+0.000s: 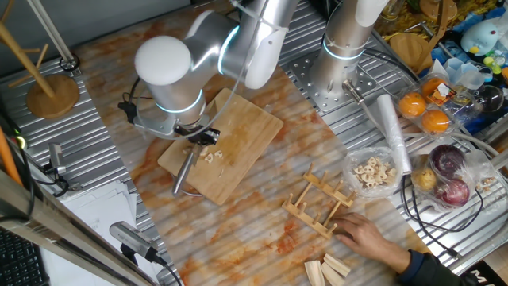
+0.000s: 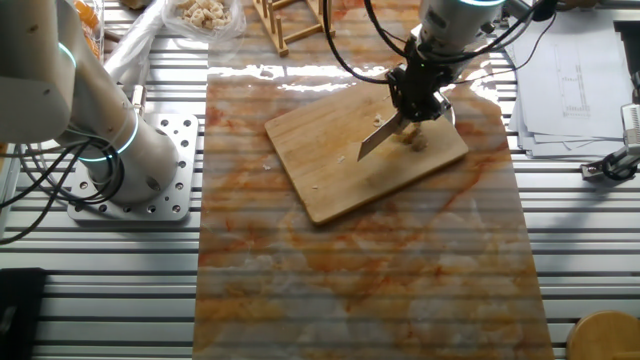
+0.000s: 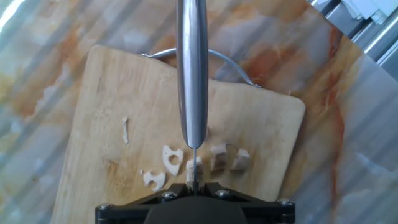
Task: Slice the lotus root
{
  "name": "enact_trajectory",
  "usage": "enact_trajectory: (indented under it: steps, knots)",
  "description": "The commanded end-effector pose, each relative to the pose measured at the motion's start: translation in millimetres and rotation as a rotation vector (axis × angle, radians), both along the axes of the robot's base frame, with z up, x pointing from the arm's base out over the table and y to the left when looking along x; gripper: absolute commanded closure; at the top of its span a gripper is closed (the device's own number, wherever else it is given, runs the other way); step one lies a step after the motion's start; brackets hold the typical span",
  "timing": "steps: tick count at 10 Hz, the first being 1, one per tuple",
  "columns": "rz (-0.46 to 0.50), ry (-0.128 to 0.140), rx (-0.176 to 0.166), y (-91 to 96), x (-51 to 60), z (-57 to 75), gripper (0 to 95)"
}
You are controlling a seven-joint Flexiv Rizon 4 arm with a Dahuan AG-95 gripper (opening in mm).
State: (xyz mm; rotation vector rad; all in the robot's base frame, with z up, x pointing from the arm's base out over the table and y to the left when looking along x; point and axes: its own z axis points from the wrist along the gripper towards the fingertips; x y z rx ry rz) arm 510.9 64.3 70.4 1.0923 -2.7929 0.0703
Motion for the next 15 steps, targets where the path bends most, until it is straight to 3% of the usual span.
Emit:
enact_trajectory:
  steps: [1,3,6,10,13,15]
  knots:
    - [0.002,-0.006,-0.005,-0.5,1.0,-5.8,95.0]
    - [0.009,-0.031,-0.006,-4.6,-7.4,-23.3,95.0]
    - [0.024,-0.036,-0.017,-5.3,-10.1,-25.2,95.0]
    - [0.027,-0.044,-0.028,-7.2,-12.9,-41.6,95.0]
    - [0.029,-0.053,-0.027,-7.8,-14.1,-42.9,95.0]
    - [0.025,-0.038,-0.025,-6.7,-14.9,-27.6,95.0]
